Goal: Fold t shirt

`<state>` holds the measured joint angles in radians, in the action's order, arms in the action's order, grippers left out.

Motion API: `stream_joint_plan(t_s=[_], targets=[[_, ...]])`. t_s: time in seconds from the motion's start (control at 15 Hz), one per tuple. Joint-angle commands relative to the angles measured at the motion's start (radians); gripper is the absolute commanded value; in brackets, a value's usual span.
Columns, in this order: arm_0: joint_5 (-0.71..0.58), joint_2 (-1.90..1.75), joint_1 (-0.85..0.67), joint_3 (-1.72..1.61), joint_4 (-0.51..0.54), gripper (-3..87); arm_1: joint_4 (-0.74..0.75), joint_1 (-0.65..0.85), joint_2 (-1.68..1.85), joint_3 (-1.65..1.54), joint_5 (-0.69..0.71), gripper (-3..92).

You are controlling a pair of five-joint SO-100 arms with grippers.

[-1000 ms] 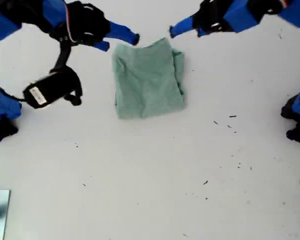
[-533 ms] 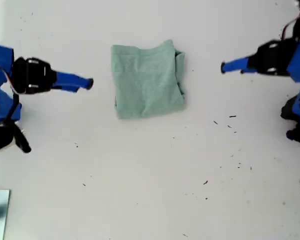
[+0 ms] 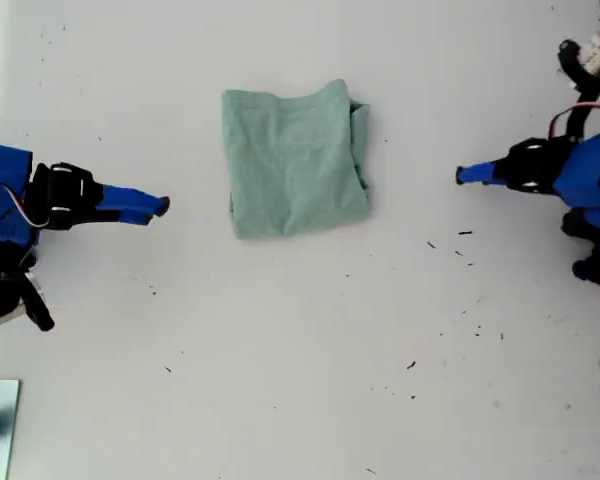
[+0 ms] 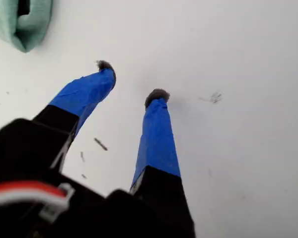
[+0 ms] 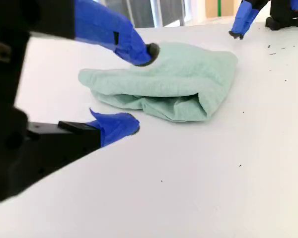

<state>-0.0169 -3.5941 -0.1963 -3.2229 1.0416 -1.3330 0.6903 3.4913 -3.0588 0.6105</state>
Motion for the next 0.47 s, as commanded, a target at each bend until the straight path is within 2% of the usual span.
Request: stream_joint_plan(t_s=[0.0, 0.4], targets=[[-0.008, -0.008, -0.032, -0.009, 0.003, 18.2, -0.005, 0.089, 0.014, -0.048, 0.115, 15.0], [-0.008, -0.008, -0.034, -0.009, 0.003, 18.2, -0.005, 0.094, 0.014, -0.048, 0.114, 14.7]])
